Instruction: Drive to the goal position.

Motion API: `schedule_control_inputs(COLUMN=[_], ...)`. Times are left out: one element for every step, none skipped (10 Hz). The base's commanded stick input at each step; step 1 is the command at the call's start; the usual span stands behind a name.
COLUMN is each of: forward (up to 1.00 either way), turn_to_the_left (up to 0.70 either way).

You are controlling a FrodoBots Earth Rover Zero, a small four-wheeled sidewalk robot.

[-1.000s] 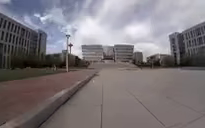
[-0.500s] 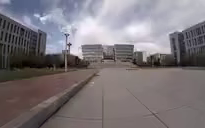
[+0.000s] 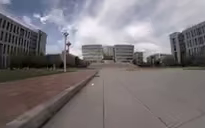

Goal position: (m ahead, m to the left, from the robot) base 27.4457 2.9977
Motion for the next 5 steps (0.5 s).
schedule_control_inputs(forward=[0.7, 0.7, 0.7, 0.7, 0.7], turn_to_the_left=[0.0, 0.0, 0.0, 0.0, 0.0])
